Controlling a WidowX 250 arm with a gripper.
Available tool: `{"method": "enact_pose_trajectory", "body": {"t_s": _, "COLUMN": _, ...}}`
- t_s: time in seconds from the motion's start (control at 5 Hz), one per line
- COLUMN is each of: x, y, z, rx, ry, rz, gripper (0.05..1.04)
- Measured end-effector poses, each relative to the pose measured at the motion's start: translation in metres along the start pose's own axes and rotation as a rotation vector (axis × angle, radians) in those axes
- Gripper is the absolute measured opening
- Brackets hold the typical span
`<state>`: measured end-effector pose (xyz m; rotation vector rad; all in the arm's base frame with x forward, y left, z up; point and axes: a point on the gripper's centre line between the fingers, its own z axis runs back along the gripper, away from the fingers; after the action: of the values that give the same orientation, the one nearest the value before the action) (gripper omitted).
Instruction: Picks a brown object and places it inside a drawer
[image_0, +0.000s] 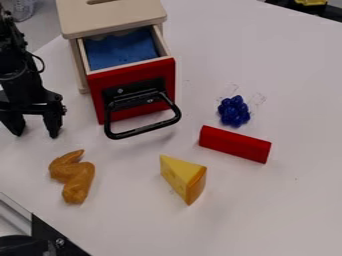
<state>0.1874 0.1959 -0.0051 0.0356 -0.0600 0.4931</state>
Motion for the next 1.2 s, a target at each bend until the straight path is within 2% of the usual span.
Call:
{"method": "enact_pose_trajectory", "body": {"t_s": 0.2, "x": 0.001, "y": 0.0, "z": 0.001, "rx": 0.001, "ry": -0.003, "rz": 0.002, "gripper": 0.998}}
{"method": "enact_pose_trajectory", "body": {"t_s": 0.4, "x": -0.01, "y": -0.006, "z": 0.009, "rx": -0.056, "ry": -0.004, "rz": -0.036, "gripper": 0.998}}
{"method": "enact_pose_trajectory", "body": {"t_s": 0.6, "x": -0.014, "y": -0.01, "z": 0.037, "rx": -0.092, "ry": -0.073, "rz": -0.073, "gripper": 0.998}}
{"method": "enact_pose_trajectory", "body": {"t_s": 0.8, "x": -0.026, "y": -0.013, "z": 0.062, "rx": -0.125, "ry": -0.116, "rz": -0.099, "gripper": 0.998}}
{"method": "enact_pose_trajectory", "body": {"t_s": 1.0, "x": -0.052, "y": -0.022, "z": 0.075, "rx": -0.141, "ry": -0.133, "rz": -0.158, "gripper": 0.998}}
{"method": "enact_pose_trajectory", "body": {"t_s": 1.2, "x": -0.078, "y": -0.033, "z": 0.066, "rx": -0.1, "ry": -0.109, "rz": -0.23, "gripper": 0.998}}
